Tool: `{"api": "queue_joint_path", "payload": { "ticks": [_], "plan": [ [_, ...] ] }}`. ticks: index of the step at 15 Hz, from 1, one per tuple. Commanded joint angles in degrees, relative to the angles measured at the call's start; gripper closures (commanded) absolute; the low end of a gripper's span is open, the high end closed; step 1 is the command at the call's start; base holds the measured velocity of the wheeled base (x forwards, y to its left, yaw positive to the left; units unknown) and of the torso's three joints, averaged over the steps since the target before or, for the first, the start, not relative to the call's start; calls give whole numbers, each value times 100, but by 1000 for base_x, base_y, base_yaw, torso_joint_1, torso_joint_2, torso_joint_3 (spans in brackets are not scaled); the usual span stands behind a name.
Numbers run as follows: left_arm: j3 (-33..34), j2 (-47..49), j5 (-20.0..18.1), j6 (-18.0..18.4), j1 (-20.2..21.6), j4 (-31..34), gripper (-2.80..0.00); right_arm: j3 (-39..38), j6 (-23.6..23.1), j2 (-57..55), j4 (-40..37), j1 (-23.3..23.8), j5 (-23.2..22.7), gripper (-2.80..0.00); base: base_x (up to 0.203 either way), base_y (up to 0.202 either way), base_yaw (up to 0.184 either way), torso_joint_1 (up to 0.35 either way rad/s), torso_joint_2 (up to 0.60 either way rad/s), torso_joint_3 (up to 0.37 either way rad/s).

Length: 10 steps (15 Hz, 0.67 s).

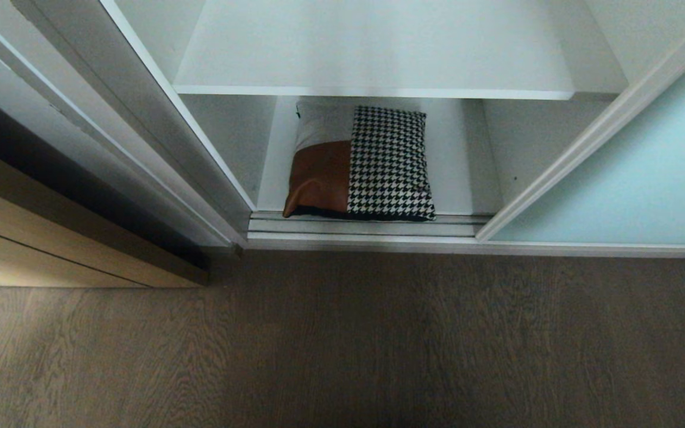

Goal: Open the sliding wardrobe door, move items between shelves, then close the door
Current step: Close the door

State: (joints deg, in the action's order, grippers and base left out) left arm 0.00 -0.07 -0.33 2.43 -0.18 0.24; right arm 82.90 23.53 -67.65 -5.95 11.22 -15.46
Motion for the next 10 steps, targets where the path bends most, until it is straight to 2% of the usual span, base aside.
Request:
{"api": "queue_joint_path", "payload": {
  "ticks": [1, 10],
  "plan": [
    [9, 7, -2, 4, 1, 2, 0, 178, 15, -274, -3, 3, -18, 0, 0, 0, 0, 0, 0, 0],
    [9, 7, -2, 4, 1, 2, 0, 510, 37, -896, 355, 47, -3, 0, 0, 0, 0, 0, 0, 0]
  ]
}}
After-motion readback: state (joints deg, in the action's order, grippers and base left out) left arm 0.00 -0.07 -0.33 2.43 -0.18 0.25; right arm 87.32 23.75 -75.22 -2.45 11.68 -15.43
